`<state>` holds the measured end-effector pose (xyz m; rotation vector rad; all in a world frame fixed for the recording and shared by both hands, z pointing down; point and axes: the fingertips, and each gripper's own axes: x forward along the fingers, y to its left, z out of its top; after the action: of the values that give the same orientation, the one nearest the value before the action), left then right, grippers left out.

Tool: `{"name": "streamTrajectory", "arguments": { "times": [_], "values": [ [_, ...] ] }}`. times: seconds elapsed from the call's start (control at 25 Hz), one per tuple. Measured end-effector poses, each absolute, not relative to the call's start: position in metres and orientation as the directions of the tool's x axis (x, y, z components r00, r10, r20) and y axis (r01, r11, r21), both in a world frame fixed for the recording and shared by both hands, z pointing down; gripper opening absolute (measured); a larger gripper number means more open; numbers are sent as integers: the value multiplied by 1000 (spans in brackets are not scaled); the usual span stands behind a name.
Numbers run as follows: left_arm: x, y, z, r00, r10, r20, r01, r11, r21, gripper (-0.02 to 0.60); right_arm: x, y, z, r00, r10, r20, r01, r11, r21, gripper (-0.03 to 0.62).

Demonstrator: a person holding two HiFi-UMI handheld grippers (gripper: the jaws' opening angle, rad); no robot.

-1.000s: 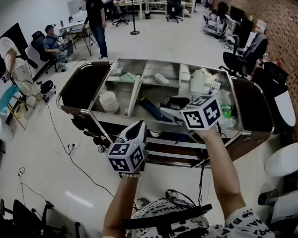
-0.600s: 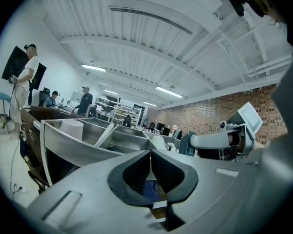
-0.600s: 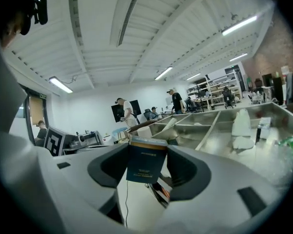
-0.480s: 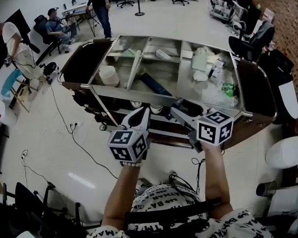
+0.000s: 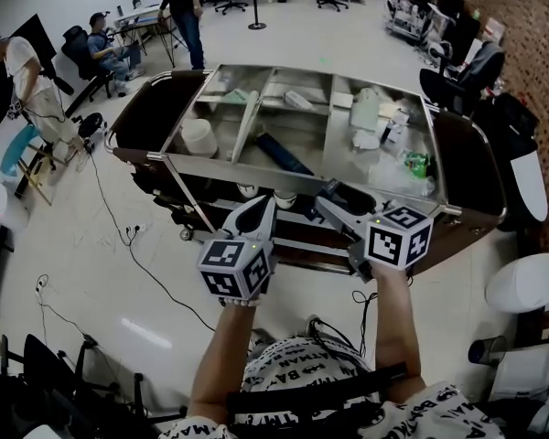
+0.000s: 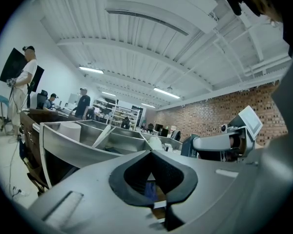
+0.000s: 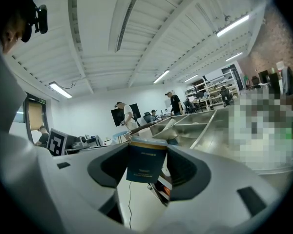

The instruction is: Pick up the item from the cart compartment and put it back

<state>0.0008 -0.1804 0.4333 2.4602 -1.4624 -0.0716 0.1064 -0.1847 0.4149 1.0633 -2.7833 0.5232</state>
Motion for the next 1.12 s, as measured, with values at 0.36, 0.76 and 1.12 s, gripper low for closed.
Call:
{"name": "streamTrajectory", "arguments": {
  "times": [0.36,0.76,1.12],
  "values": [
    [3,-187,434,487,-867,101,-851,-446,277,0,105,-199,411,-753,-613,240,-658,710,-252,249],
    [3,-209,433,491,-865,108,-851,-450,270,0,89,-274,380,-715,-616,331,-669,740,-70,249],
    [-8,-240,429,483,-868,112,-858,-444,259,0,69,-357,419,-589,-559,583,-659,750,54,249]
  ]
}}
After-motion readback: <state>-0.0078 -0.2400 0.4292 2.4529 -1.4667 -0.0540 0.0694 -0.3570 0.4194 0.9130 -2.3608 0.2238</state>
